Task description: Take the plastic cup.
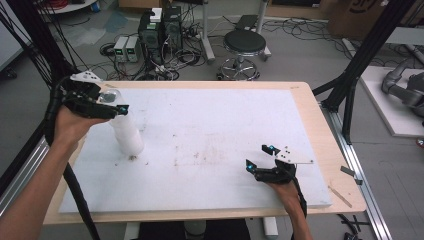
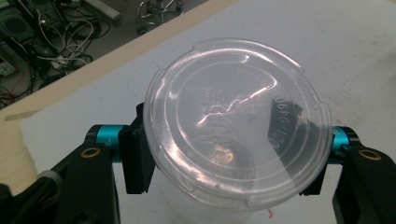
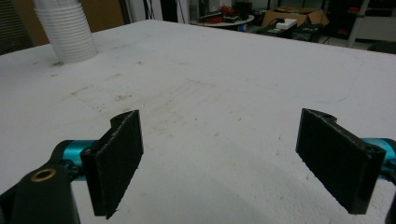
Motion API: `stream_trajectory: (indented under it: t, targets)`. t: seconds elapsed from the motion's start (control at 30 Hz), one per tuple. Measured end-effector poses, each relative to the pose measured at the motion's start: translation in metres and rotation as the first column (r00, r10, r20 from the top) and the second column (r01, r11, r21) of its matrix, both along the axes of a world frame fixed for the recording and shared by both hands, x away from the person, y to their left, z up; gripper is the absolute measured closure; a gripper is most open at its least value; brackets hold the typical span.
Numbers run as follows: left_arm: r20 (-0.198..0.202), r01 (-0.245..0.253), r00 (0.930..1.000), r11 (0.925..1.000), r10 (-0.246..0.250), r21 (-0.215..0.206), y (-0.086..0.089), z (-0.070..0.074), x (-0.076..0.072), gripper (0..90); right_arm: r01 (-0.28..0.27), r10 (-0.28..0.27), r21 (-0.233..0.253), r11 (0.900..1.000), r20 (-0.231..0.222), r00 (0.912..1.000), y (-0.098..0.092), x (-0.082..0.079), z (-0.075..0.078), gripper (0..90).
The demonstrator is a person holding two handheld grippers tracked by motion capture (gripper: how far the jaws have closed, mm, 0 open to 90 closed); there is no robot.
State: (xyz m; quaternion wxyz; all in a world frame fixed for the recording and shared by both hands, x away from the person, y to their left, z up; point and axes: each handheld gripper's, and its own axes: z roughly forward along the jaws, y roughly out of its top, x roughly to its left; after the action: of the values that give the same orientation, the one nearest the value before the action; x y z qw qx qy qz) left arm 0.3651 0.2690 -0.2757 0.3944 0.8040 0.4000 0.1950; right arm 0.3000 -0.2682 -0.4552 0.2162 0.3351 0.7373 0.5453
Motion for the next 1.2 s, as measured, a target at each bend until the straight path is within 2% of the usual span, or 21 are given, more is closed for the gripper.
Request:
stream_trajectory:
  t: [0.2, 0.3, 0.43, 0.6, 0.7, 0.8, 0.97, 1.07, 1.13, 1.2]
  targets:
    - [0.05, 0.0, 0.9988, 1.0, 0.0, 0.004, 0.001, 0.033, -0.005, 36.1, 0.0, 0.0, 0.002, 1.0, -0.003, 1.0, 0.0, 0.0, 0.0, 14.9]
    - [0.065, -0.002, 0.9979, 1.0, 0.002, 0.002, 0.002, 0.041, -0.006, 36.2, 0.0, 0.0, 0.003, 1.0, -0.003, 1.0, 0.0, 0.0, 0.0, 14.9]
    - [0.068, 0.002, 0.9977, 1.0, -0.002, -0.003, 0.003, 0.041, -0.007, 36.2, 0.002, -0.002, 0.003, 1.0, -0.001, 1.0, 0.0, 0.0, 0.0, 14.9]
    - [0.104, 0.018, 0.9946, 0.9969, -0.01, -0.077, 0.007, 0.03, -0.016, 36.5, 0.001, -0.001, 0.006, 1.0, 0.003, 1.0, -0.001, 0.0, 0.0, 14.9]
    - [0.12, 0.035, 0.9925, 0.9961, -0.025, -0.081, 0.004, 0.025, -0.024, 36.6, 0.002, -0.002, 0.009, 1.0, 0.005, 1.0, -0.001, 0.0, 0.0, 14.9]
    - [0.164, 0.074, 0.9849, 0.9911, -0.056, -0.11, -0.002, 0.028, -0.035, 36.6, 0.0, 0.0, 0.006, 1.0, 0.006, 1.0, -0.001, 0.0, 0.0, 14.9]
    - [0.207, 0.146, 0.9709, 0.9827, -0.12, -0.115, -0.017, 0.034, -0.051, 36.7, 0.003, -0.002, 0.01, 1.0, -0.004, 1.0, -0.001, 0.001, 0.0, 14.9]
    - [0.221, 0.202, 0.9601, 0.9717, -0.172, -0.123, -0.028, 0.034, -0.06, 36.7, 0.002, -0.002, 0.01, 1.0, -0.007, 1.0, -0.001, 0.001, 0.0, 14.9]
    - [0.227, 0.247, 0.95, 0.9608, -0.215, -0.126, -0.036, 0.031, -0.065, 36.7, 0.002, -0.002, 0.01, 1.0, -0.006, 1.0, -0.001, 0.0, 0.0, 14.9]
    - [0.225, 0.276, 0.9437, 0.952, -0.242, -0.132, -0.043, 0.026, -0.069, 36.7, 0.001, -0.001, 0.012, 1.0, -0.004, 1.0, -0.001, 0.0, 0.0, 14.9]
